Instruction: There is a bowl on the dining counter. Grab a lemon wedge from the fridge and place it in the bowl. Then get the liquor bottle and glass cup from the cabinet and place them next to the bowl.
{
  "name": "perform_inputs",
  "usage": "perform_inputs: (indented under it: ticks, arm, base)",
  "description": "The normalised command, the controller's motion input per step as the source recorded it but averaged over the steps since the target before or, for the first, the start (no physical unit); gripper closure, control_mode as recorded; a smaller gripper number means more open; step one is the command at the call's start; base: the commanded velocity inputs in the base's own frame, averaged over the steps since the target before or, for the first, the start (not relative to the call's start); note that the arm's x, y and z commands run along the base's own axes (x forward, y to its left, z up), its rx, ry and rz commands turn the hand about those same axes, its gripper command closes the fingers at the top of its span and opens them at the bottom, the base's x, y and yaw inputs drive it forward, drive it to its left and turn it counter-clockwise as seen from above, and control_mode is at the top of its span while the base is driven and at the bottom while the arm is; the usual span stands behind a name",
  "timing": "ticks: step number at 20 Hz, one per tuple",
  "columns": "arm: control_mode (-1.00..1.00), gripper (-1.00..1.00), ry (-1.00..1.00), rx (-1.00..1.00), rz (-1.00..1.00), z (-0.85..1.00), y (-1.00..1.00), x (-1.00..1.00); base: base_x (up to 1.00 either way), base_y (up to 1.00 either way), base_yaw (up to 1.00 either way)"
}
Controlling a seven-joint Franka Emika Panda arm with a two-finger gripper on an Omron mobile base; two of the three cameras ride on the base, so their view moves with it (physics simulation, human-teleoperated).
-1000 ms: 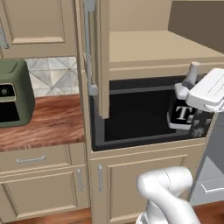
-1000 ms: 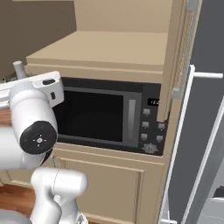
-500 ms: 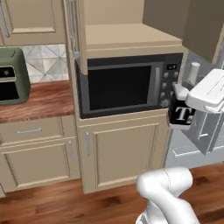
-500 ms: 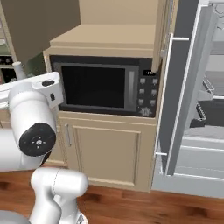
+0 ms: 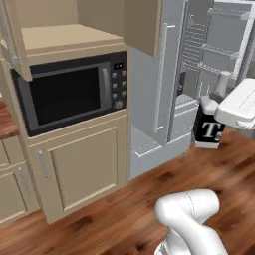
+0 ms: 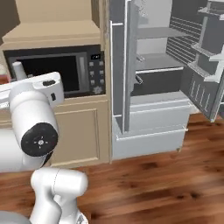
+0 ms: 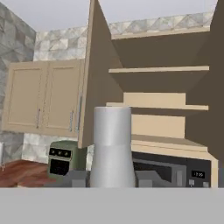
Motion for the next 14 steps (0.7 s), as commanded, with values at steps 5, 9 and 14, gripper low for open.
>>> perform_inputs:
  ticks: [5, 9, 14]
  arm:
    - [1.0, 1.0, 0.0, 0.0, 0.0, 0.0, 0.0, 0.0]
    - [1.0, 1.0, 0.0, 0.0, 0.0, 0.0, 0.0, 0.0]
    - [1.0, 1.0, 0.0, 0.0, 0.0, 0.0, 0.0, 0.0]
  base:
    - [-0.46, -0.35, -0.64]
    - [-0.06, -0.18, -0.64]
    - [0.01, -0.1, -0.62]
